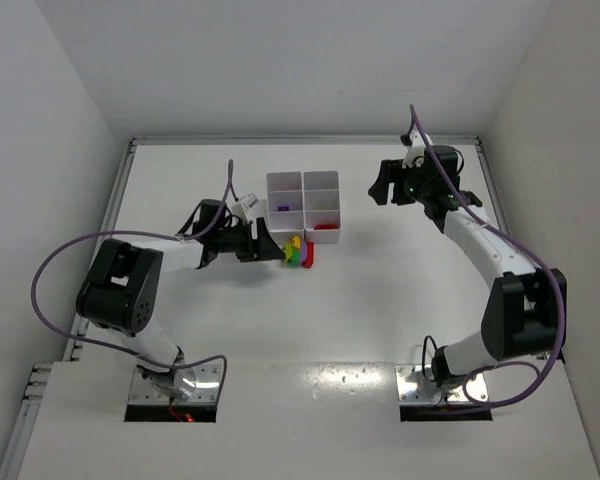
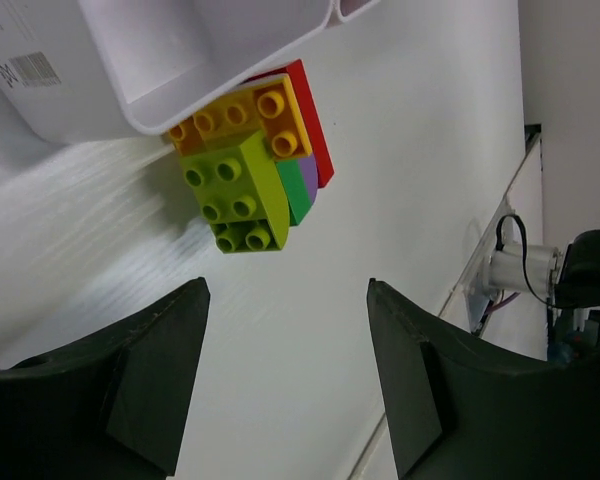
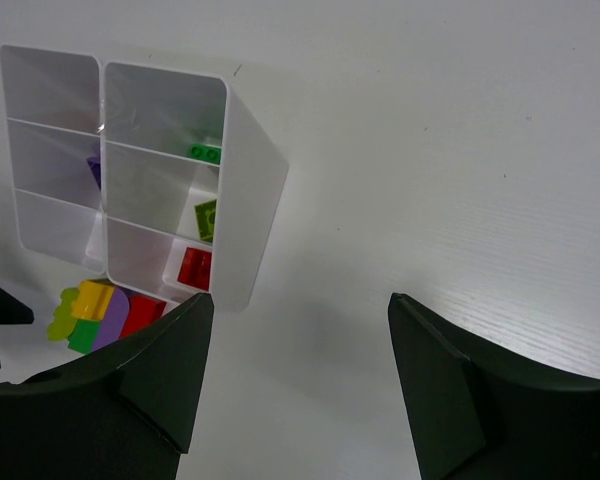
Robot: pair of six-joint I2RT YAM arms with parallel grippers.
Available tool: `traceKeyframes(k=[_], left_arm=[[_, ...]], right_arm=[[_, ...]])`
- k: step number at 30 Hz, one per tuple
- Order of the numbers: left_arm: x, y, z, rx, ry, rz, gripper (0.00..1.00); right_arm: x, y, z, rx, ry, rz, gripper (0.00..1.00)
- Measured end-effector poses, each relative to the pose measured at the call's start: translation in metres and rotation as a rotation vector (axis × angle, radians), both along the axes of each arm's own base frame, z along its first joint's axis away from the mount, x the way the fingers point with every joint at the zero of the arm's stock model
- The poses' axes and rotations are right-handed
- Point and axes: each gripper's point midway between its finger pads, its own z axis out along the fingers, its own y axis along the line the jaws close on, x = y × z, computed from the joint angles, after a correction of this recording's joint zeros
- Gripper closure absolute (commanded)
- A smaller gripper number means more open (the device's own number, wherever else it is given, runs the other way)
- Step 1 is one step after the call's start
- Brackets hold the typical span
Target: Sort the legos into containers by color
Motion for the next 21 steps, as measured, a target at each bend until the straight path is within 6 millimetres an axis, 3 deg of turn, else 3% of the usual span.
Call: traceKeyframes(k=[7, 16, 21], left_arm=[[0.016, -0.004, -0.01, -0.026, 0.003, 0.043, 0.3], [0.024, 0.001, -0.038, -0.004, 0.049, 0.077, 0.3], [0.031, -0.001, -0.038, -0.023, 0.041, 0.089, 0.3]], right_arm=[[0.0, 0.0, 0.0, 0.001, 0.0, 0.002, 0.28], [0.0, 0.0, -0.004, 0.0, 0.011, 0.002, 0.28], [0.001, 0.001, -0.011, -0.002, 0.029, 0.002, 0.28]])
